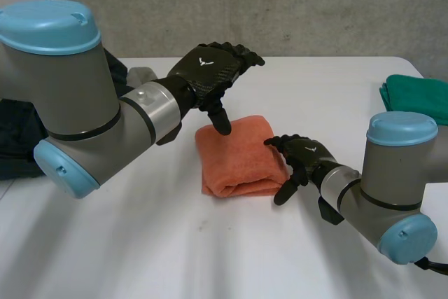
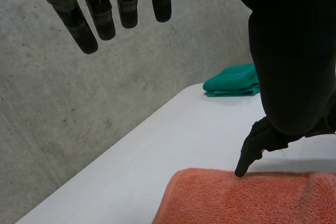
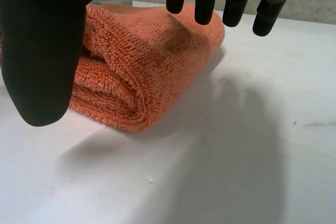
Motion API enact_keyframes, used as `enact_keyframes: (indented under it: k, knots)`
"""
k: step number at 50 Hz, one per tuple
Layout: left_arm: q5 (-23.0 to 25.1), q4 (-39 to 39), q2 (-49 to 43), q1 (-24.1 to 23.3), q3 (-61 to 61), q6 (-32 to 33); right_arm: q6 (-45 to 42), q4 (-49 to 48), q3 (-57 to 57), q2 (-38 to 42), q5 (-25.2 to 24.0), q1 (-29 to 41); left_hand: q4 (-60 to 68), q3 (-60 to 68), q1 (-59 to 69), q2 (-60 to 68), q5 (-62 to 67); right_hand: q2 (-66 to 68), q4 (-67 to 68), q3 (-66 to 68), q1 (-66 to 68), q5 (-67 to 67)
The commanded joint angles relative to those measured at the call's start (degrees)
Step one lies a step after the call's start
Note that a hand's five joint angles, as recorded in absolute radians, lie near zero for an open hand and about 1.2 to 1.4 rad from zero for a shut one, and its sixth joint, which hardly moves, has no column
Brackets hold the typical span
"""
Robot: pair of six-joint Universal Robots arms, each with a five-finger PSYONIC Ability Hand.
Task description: Fold the laundry.
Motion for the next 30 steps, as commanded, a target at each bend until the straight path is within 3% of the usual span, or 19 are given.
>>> enact_keyframes:
  k: [1, 12, 30]
  knots:
    - [0.0, 0.0, 1.84, -2.2, 0.73, -1.63, -11.74, -4.28, 2.29, -2.65, 4.51, 9.0, -1.26, -1.84, -1.02, -1.34, -2.74, -1.87, -2.06, -2.06, -2.44, -2.68]
    - [-0.18, -0.09, 4.31, -3.34, 0.47, -1.98, -19.57, -15.61, 3.61, -0.46, 14.79, 15.78, -1.26, -1.84, -1.02, -1.34, -2.74, -1.87, -2.06, -2.06, -2.44, -2.68]
    - [-0.27, -0.09, 4.05, -3.43, 0.29, -1.98, -23.7, -18.44, 0.18, 7.0, 15.07, 15.61, -1.26, -1.84, -1.02, -1.34, -2.74, 1.66, 1.47, 1.47, 1.09, 0.85]
